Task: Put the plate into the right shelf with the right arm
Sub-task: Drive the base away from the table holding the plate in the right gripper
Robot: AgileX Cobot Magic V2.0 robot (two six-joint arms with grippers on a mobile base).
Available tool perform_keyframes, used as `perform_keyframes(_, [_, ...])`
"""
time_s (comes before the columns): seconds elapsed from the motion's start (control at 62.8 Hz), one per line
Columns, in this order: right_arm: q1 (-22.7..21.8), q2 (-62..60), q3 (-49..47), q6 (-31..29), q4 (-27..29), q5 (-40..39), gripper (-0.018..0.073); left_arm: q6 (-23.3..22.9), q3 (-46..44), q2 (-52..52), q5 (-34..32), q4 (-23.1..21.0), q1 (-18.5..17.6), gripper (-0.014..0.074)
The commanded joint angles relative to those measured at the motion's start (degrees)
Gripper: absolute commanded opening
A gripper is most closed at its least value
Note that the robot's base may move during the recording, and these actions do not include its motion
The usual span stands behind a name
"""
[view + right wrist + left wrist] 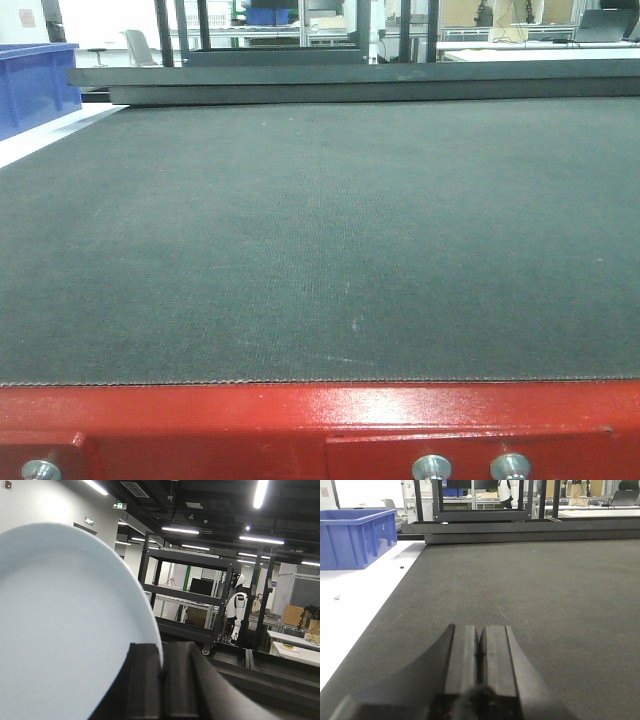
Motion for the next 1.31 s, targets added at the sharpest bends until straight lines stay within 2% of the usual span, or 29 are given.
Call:
perform_keyframes(0.0, [-0.06,0.77,-1.6,-0.26,-0.84,-5.08,0.0054,-0.14,0.34,-0.67,-5.1,-0.12,-0.43,-0.0047])
perform_keyframes(1.289, [-0.06,0.83,-1.6,-0.26,-0.84,-4.92,0.0054,-0.14,0.34,-0.67,-5.1,-0.12,-0.43,-0.0047])
